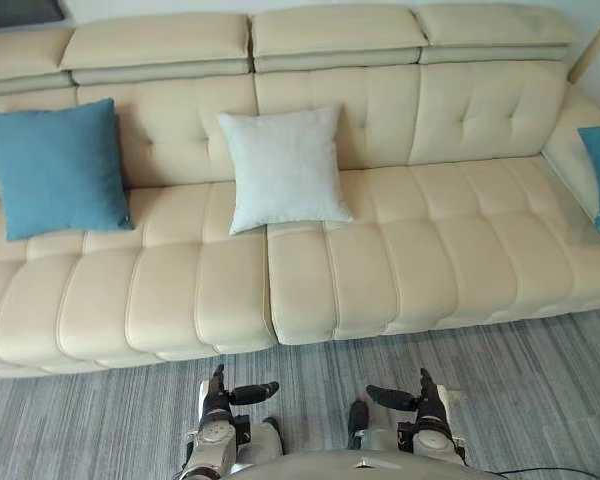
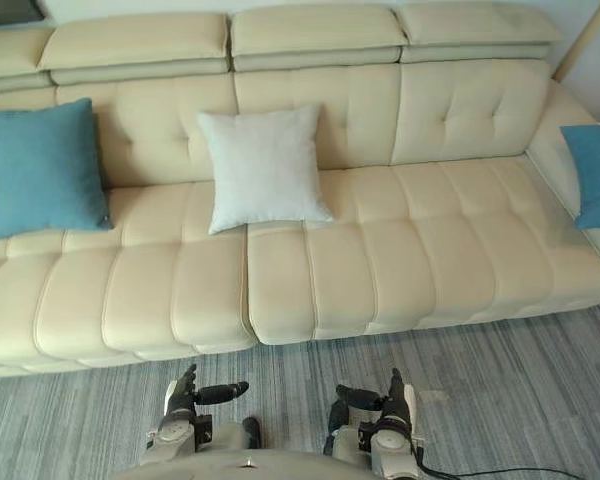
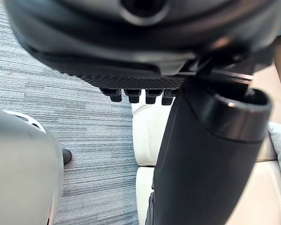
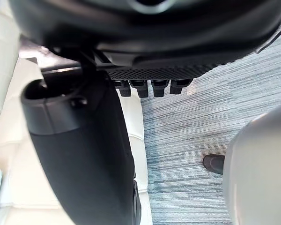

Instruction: Pick up cushions and gather them together orderly.

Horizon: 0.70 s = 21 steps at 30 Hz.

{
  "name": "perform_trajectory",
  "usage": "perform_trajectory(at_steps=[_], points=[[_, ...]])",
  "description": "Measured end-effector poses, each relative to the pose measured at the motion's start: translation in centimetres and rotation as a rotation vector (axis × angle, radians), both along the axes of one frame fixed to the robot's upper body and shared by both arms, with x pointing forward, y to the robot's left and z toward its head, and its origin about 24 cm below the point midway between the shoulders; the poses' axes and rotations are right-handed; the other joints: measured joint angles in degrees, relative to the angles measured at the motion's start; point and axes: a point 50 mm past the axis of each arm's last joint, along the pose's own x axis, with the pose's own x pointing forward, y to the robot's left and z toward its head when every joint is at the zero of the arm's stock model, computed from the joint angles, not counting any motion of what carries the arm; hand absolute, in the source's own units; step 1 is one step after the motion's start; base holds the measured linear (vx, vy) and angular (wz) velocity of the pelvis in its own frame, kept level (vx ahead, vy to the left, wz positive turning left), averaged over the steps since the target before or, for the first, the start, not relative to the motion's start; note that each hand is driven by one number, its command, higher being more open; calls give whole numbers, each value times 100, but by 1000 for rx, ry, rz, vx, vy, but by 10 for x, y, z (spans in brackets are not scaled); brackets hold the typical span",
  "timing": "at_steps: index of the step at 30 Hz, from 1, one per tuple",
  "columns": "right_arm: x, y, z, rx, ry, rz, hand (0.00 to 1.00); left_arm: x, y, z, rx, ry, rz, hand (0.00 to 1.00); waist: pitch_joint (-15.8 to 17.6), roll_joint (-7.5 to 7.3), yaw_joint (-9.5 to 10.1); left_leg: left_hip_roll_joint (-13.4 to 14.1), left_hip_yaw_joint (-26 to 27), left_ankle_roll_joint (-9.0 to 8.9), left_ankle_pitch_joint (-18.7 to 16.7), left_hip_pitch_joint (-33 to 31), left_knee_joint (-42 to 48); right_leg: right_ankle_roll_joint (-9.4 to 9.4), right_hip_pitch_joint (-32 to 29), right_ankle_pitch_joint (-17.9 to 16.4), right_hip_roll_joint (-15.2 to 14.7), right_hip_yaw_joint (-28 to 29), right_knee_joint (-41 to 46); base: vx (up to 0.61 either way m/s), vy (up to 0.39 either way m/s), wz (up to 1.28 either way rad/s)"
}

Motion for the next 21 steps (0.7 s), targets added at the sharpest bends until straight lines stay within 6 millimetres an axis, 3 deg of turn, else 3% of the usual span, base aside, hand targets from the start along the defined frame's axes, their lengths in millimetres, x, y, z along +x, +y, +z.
perform_trajectory(at_steps=[7,8,9,11,12,13,14,18,20,21], points=[[-3,-4,-4,18,27,-41,100,-2,2,-3,20,37,-43,100,-55,-91,-87,-54,710,13,15,276,-126,23,-77,469,164,706,-458,11,46,-62],[0,-2,-6,21,39,-32,100,0,5,-3,28,35,-46,100,-52,-135,-102,-35,931,16,14,281,-186,-114,-168,615,178,494,-624,-59,-51,-86],[6,-1,-6,24,42,-24,100,1,5,-2,29,32,-48,100,-12,-108,-137,81,1204,30,11,292,-262,-443,-173,447,99,-73,-656,-45,-53,-103],[9,0,-7,27,61,-14,100,-1,4,-3,30,43,-58,100,38,-29,-133,340,1661,-11,43,462,-313,-971,-310,19,-292,-2029,11,1,-81,-140],[9,2,-8,33,67,-10,100,-10,15,-5,53,72,-56,100,4,-122,-136,312,2004,-61,16,659,-278,-905,-182,-52,-530,-2987,219,52,-117,-136],[9,2,-8,33,67,-10,100,-10,15,-5,53,73,-56,100,-1,-130,-138,307,2004,-69,11,665,-273,-864,-180,-34,-528,-2986,215,92,-157,-124],[7,-6,-8,14,72,-13,100,-10,18,-5,60,74,-57,100,28,-98,-195,378,1850,-86,1,733,-229,-645,-137,39,-333,-2761,102,101,-182,-86],[3,-25,-7,-34,90,-21,100,-9,18,-4,61,70,-68,100,92,46,-171,777,1771,-177,-96,813,382,-710,-129,-88,96,-2174,-32,77,-156,-93],[-4,-32,-8,-39,102,-56,100,-9,14,-5,55,74,-88,100,166,179,-198,1403,1514,-51,-83,450,1894,-829,66,-178,491,-1948,-109,143,-307,-91],[-5,-36,-8,-49,101,-64,100,-10,10,-6,40,75,-85,100,209,277,-201,1670,1294,199,85,205,2653,-871,197,-206,675,-1796,-163,177,-312,-102]])
